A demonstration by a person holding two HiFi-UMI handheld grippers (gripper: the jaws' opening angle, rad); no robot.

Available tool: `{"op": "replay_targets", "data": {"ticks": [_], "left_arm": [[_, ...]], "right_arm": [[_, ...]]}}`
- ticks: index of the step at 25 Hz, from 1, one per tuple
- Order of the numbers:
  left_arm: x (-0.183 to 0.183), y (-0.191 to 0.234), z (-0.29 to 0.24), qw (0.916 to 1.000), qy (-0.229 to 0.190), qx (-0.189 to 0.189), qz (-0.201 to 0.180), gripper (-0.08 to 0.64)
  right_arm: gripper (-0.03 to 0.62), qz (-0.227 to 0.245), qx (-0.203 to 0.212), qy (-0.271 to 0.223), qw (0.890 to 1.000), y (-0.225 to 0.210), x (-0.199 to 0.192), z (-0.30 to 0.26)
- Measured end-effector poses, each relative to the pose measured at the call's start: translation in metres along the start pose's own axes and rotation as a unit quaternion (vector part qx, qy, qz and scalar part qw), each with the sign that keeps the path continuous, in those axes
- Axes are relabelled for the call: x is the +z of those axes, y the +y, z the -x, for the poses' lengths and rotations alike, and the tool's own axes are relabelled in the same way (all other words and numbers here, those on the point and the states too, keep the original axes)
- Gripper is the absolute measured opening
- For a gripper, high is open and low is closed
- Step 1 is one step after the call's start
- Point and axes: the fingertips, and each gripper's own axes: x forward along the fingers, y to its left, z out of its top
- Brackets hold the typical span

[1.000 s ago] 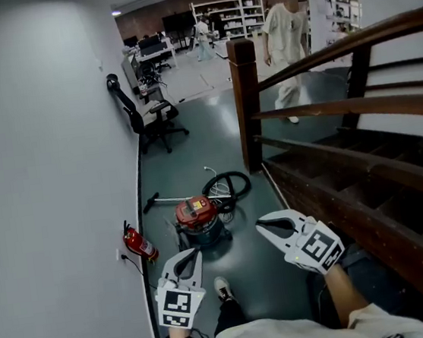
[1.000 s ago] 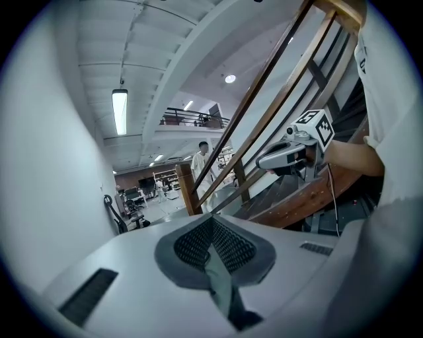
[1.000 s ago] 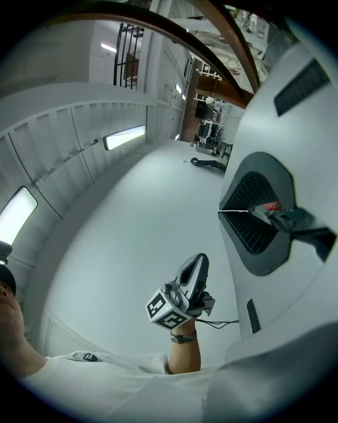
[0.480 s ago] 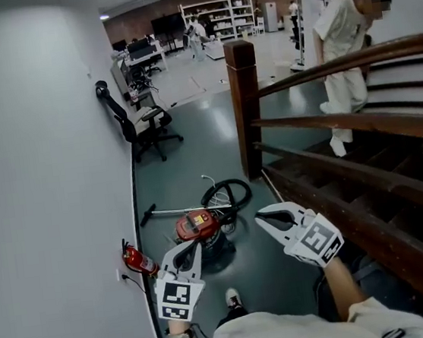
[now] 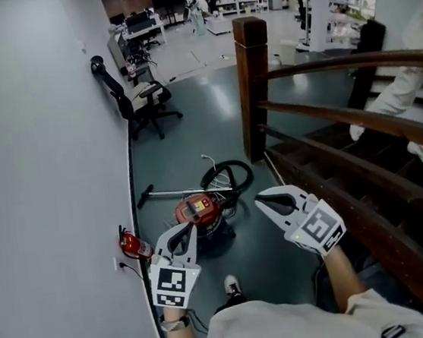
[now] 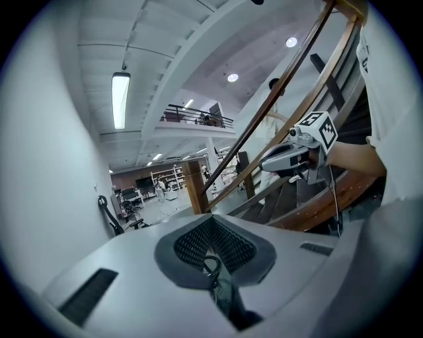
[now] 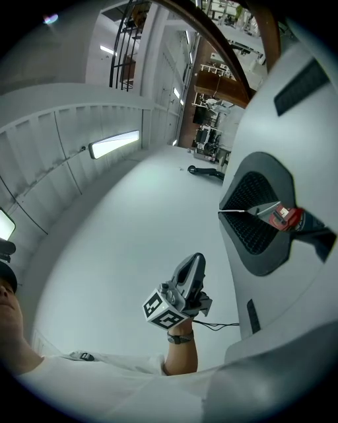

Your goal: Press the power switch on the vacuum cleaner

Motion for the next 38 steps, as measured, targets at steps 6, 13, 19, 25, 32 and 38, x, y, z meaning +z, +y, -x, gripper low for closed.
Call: {"op": "replay_targets", "data": {"ticks": [6, 13, 19, 25, 32, 38], "left_arm": [[-0.014, 0.021, -0.01, 0.9999, 0.012, 0.002, 0.01, 0.002], [-0.033, 0.057, -0.027, 0.9996, 0.017, 0.015, 0.014, 0.002], [-0.039, 0.086, -0.05, 0.9999, 0.004, 0.012, 0.007, 0.002], [-0.04, 0.108, -0.072, 1.0, 0.003, -0.005, 0.003, 0.002], [-0.044, 0.133, -0.08, 0.9999, 0.004, -0.012, -0.002, 0.002], [-0.051, 0.144, -0.086, 0.9998, 0.006, -0.017, -0.004, 0.002]], "right_arm": [[0.029, -0.012, 0.009, 0.012, 1.0, -0.005, -0.009, -0.028], [0.029, -0.011, 0.019, 0.019, 1.0, -0.012, -0.016, -0.069], [0.029, -0.005, 0.016, 0.029, 0.999, -0.024, -0.016, -0.104], [0.029, 0.001, 0.016, 0.033, 0.999, -0.036, -0.014, -0.138], [0.029, 0.001, 0.015, 0.033, 0.999, -0.038, -0.012, -0.165], [0.029, 0.006, 0.009, 0.04, 0.999, -0.04, -0.015, -0.177]]}}
